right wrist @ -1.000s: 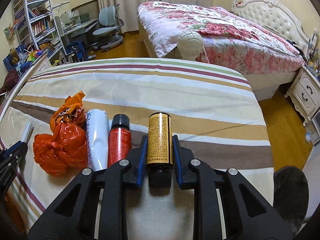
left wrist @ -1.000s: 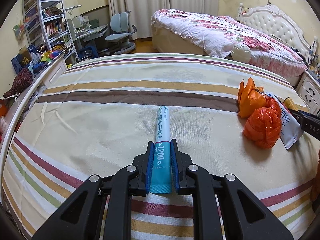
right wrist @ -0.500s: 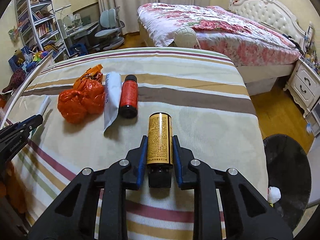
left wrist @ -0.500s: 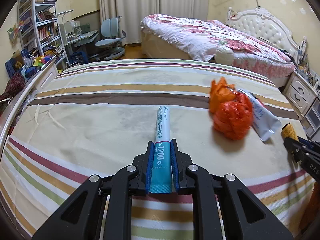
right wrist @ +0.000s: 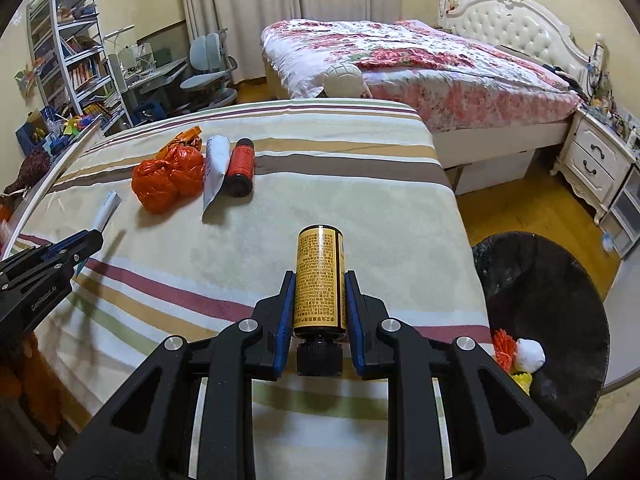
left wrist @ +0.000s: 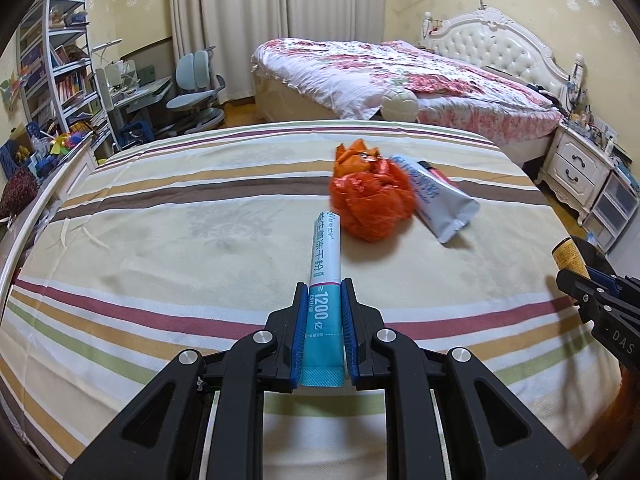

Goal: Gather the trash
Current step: 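Carry the tube and gold bottle over the bin and open both tools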

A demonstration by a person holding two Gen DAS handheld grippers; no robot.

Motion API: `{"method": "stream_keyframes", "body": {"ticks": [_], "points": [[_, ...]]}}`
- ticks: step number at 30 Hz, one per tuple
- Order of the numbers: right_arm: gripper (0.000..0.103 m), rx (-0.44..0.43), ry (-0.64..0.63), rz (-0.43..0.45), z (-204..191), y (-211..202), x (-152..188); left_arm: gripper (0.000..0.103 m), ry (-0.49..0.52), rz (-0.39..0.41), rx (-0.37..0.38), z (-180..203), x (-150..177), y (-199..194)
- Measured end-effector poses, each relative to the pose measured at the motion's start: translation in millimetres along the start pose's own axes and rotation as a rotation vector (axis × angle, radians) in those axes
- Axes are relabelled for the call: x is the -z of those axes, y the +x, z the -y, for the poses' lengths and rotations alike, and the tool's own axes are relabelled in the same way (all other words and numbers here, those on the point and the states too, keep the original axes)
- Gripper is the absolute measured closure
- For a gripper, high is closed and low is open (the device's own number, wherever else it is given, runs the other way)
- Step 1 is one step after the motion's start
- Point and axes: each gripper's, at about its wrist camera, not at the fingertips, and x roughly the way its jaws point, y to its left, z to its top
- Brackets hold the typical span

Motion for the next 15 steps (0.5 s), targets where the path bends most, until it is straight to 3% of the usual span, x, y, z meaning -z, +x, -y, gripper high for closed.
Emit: {"method": "stream_keyframes", "body": {"ticks": [15], "points": [[0.08, 0.149, 0.128, 0.058, 75.5, -35.3, 12.0, 0.085, 0.117, 0.06, 0.125, 85.6, -5.3, -16.9]]}}
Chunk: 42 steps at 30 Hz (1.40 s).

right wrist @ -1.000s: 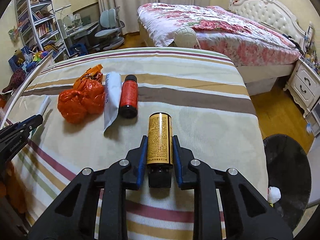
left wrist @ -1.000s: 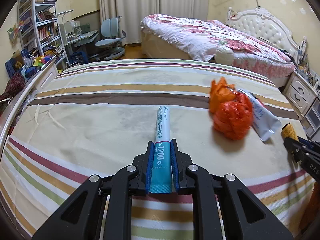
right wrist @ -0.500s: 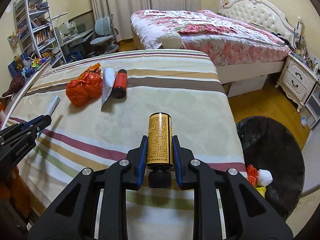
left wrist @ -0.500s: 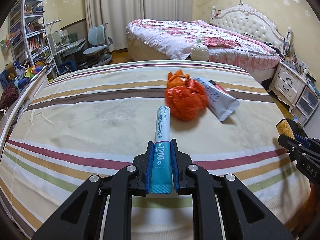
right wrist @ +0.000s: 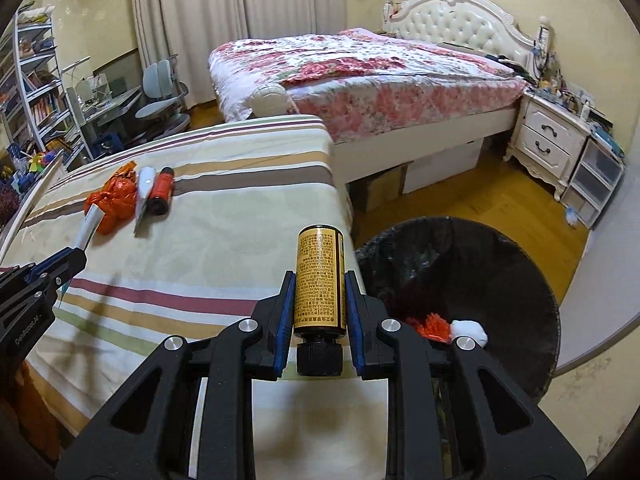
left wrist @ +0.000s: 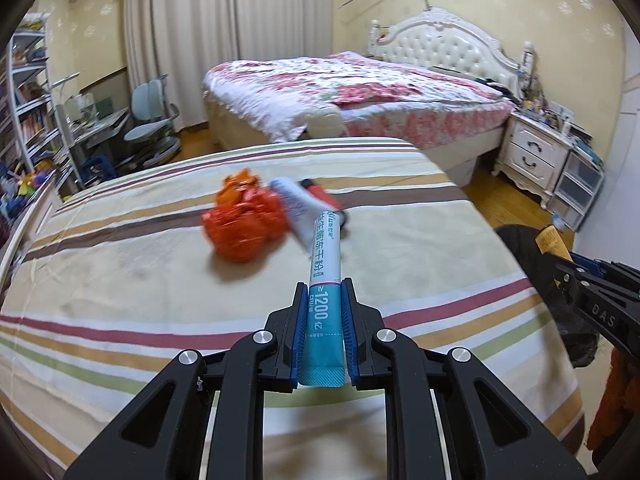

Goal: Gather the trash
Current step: 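Carry the tube and gold bottle over the bin and open both tools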

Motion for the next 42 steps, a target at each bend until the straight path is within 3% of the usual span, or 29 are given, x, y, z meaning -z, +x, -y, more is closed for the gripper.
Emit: {"method": "stream_keyframes", "body": {"ticks": [8, 22, 37, 39, 42], "points": [[0.08, 0.106, 0.064, 0.015, 48.0, 0.8, -5.3, 0.085, 0.083, 0.015, 0.098, 61.0, -18.7, 16.7], [0.08, 0.173, 0.163, 0.0, 102.7, 14.9, -1.1, 0.085, 0.218, 0.0, 0.209, 160.3, -34.2, 52.5], [0.078, 0.22, 0.214, -0.029, 124.4, 28.1, 7.5, 0.083, 0.272, -0.046, 0.212, 184.8, -35.9, 73.3], [0.069, 0.23, 0.219, -0.03, 127.1, 28.0, 8.6, 0.065, 0.271, -0.052, 0.204, 184.6, -35.5, 74.0], [0.061, 0.255, 0.22, -0.02, 130.3, 25.3, 9.5, 0.051, 0.259, -0.044, 0.202, 183.3, -36.0, 72.2]]}}
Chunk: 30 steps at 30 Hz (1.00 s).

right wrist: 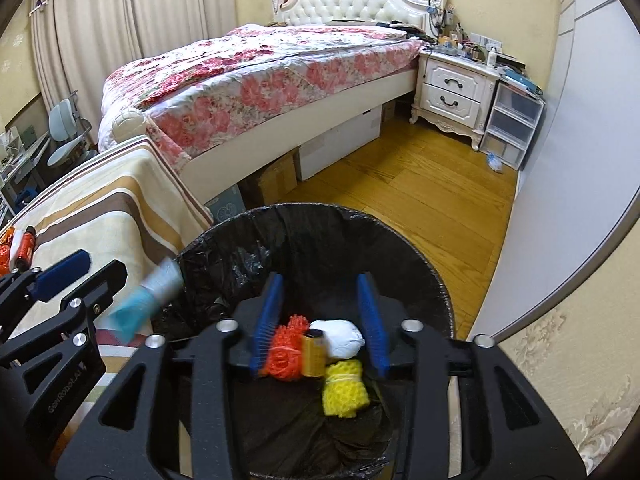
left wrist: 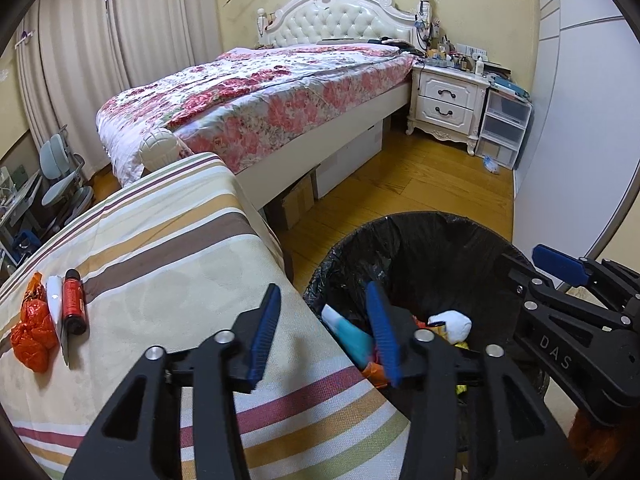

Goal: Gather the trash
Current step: 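Carry the tube and gold bottle over the bin and open both tools, then grasp the orange plastic bag with the left tool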

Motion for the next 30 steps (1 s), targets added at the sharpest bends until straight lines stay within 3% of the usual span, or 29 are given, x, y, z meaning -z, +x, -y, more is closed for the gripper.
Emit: {"method": "stream_keyframes", "body": {"ticks": [2, 6, 10, 17, 23, 30], "points": [[0.061, 0.009, 0.002, -0.001, 1.6, -0.5, 1.0, 0.04, -0.009, 0.005, -0.007, -1.8, 0.3, -1.6], [0.057, 0.007, 0.006, 0.003, 1.4, -4.1, 1.1, 0.033, -0.023, 0.021, -0.036, -9.0, 3.8, -9.8], [0.056, -0.017, -0.01, 0.009, -9.6, -9.0, 1.5, 0.032, -0.054, 0.03, -0.082, -26.9, 11.7, -18.9], [0.055, -0.118, -0.076, 0.01, -50.7, -23.1, 6.4, 0.032, -0.142, 0.037, -0.23, -77.7, 34.6, -42.4], [0.051, -0.23, -0.155, 0.002, -99.2, -38.2, 15.5, 0.031, -0.229, 0.021, -0.361, -130.5, 58.2, -60.3], [0.05, -0.306, -0.264, -0.026, -158.4, -44.3, 28.6, 0.029, -0.322, 0.019, -0.44, -187.7, 71.5, -70.8]]}}
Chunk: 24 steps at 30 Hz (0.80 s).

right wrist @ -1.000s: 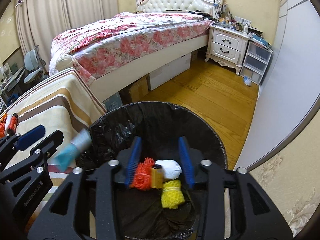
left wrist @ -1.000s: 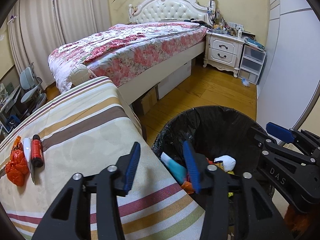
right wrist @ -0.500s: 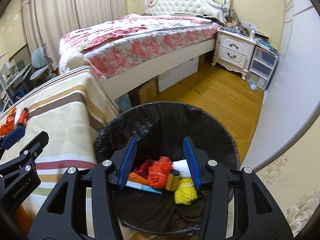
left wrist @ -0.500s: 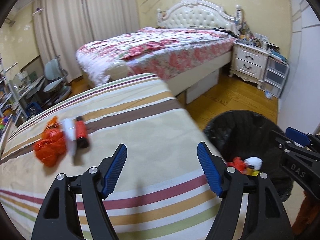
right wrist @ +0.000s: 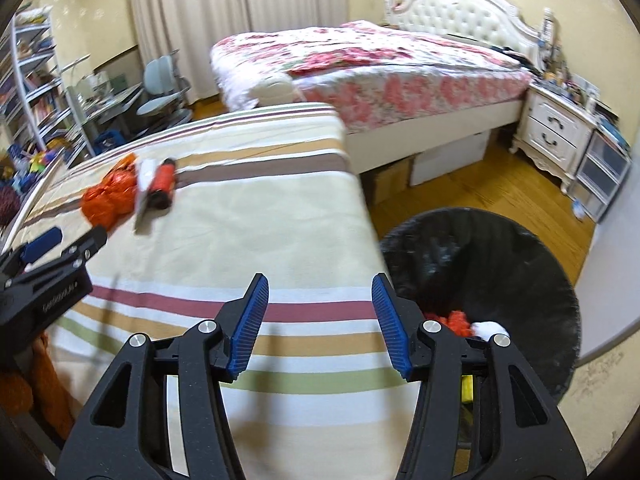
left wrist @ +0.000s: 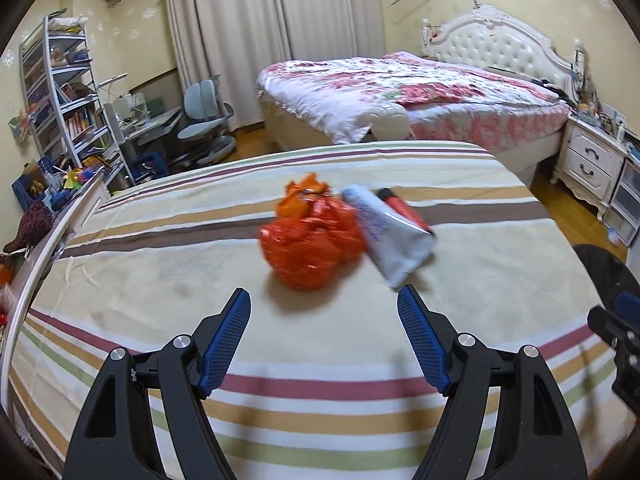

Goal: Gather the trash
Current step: 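Grasp the orange plastic bag with the left tool, then grasp the red bottle with the right tool while the left tool holds the orange bag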

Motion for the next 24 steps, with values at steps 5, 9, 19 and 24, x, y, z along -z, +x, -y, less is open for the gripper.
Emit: {"method": "stream_keyframes", "body": {"ticks": [5, 9, 19, 24], "points": [[0.05, -0.018, -0.044, -0.026, -24.7, 10.0, -3.4, 0.029, -0.051, -0.022, 0.004, -23.8, -9.9, 19.5], [0.05, -0.018, -0.058, -0.036, -35.3, 16.2, -6.8, 0.029, -0.036, -0.016, 0.02, -22.5, -15.3, 26.7], [0.05, -0.033, -0.067, -0.057, -45.3, 26.9, -13.1, 0.062, -0.022, -0.051, 0.098, -27.4, -16.4, 37.7], [0.05, -0.038, -0.08, -0.055, -50.9, 28.4, -15.7, 0.064, -0.033, -0.033, 0.108, -31.7, -12.7, 29.1]]}}
